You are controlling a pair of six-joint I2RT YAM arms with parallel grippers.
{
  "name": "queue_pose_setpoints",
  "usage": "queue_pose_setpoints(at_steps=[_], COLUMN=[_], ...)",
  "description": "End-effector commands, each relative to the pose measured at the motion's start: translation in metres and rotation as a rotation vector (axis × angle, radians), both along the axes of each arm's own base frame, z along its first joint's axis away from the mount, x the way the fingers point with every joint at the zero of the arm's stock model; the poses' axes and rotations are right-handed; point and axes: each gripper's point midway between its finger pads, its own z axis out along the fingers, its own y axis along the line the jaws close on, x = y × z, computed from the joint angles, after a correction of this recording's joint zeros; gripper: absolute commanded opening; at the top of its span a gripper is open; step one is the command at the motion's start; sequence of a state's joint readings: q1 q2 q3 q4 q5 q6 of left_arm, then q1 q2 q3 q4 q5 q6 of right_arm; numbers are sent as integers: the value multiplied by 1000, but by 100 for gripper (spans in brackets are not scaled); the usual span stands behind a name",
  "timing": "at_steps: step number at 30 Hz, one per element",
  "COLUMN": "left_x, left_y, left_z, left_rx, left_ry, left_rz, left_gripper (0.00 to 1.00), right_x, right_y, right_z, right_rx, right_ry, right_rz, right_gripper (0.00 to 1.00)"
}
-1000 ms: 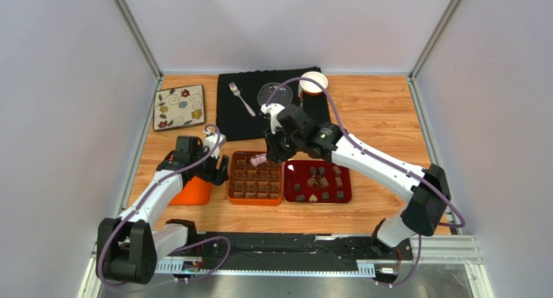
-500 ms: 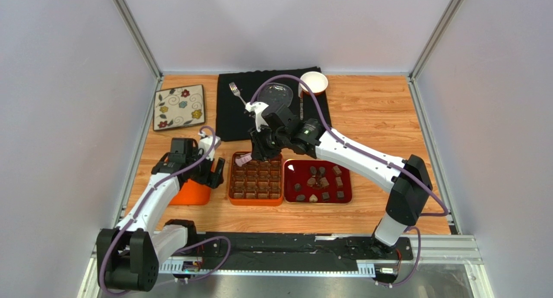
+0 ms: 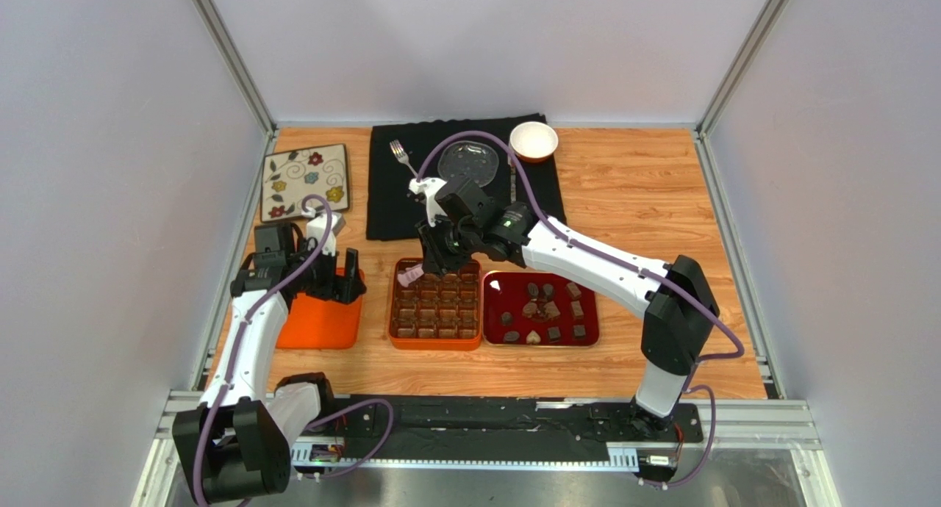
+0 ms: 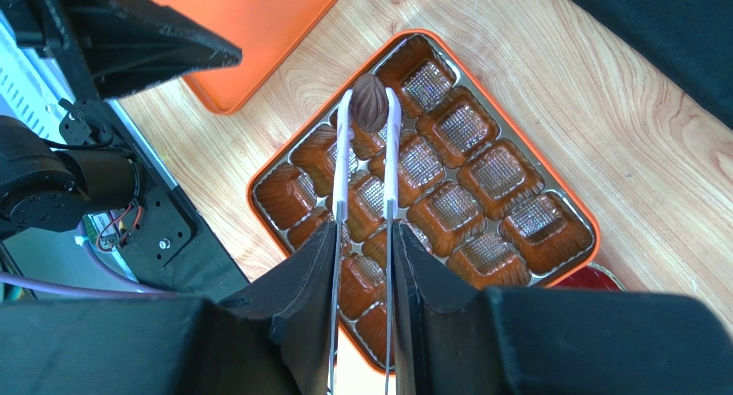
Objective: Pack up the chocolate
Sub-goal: Place the fake chocolate in the packing box, then pick up the fake chocolate from the plate.
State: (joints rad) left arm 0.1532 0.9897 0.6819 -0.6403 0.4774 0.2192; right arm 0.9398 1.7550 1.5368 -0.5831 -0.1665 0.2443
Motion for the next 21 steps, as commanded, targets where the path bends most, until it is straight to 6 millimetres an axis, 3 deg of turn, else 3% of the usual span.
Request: queue_pose_setpoints(at_steps=[1, 21], left_x=[-2, -3], left_y=[-5, -3], left_z=[11, 10], left_rx=[-34, -63], left_ry=[-23, -17], left_rz=[-32, -27], left_gripper=[89, 89], right_x=[12, 23], right_y=[18, 14], right_z=[31, 33], right_rx=[81, 78], right_ry=[-73, -89], right_rz=[11, -11], right_gripper=[24, 36])
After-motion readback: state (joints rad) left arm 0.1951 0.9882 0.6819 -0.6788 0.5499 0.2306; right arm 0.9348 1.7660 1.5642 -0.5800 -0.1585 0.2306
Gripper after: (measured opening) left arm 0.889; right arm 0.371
